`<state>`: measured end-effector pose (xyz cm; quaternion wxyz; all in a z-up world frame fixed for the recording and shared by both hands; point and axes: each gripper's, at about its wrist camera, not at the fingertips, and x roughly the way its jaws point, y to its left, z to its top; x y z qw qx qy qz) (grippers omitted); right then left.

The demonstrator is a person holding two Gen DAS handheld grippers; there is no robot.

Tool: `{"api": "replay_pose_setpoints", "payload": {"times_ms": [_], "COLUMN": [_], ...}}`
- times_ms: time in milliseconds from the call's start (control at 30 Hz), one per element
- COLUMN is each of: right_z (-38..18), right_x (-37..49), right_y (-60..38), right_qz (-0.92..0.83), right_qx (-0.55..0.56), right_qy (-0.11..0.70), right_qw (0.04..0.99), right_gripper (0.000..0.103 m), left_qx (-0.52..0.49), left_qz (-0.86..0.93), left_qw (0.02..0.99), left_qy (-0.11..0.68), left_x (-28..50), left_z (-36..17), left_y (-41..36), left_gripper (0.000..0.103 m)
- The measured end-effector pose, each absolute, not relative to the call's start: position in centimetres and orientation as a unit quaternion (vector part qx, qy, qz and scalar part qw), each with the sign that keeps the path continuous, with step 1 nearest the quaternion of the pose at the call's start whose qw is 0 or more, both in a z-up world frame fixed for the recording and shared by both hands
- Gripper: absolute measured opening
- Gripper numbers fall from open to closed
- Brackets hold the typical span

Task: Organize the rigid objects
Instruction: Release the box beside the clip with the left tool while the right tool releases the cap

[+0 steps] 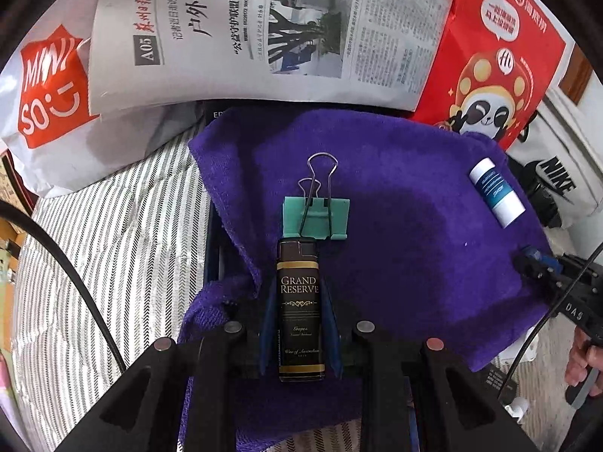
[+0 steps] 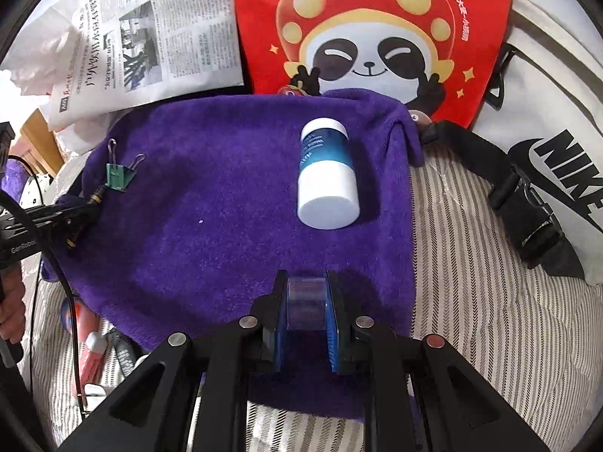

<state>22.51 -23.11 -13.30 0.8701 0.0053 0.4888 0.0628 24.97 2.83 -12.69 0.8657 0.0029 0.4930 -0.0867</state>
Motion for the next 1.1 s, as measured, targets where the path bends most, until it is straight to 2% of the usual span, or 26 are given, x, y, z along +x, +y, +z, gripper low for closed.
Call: {"api": "replay_pose_setpoints", "payload": {"times_ms": [633,733,900,1000,1100], "right_z": [-13.4,-13.2,-13.0,-12.6,-11.8], "right_x": [25.1,24.6,24.1,23.7,22.7], "right_y": [-23.5,-23.2,-22.5,-22.2,-22.7], "right_qz": [0.063,0.068,0.079,0.072,0.066], "right_qx": [0.008,-0.014,-0.009,-0.017,-0.011], "right_qy": [0.482,0.481,0.489,0.491,0.489], "right_qw": [0.874,0.874,0.869,0.868,0.869], "right_gripper": [0.018,0.022,0.042,0.048,0.05], "left_qx": [0.042,0.049,0.055,0.05,0.06], "left_qz": [-0.084,-0.084,-0.086,-0.091,-0.079], "left_qw": [0.864,0.862,0.86,0.854,0.851], "left_qy": [0.495,0.497,0.5,0.51,0.516], "left_x": [25.3,25.5,25.5,25.4,24.7], "left_z": [-13.1,-13.0,-12.9,-12.8,-12.6], "left_y": [1.5,1.5,1.3,1.4,1.2], "left_gripper": [0.023,0.023,0.025,0.033,0.034]}}
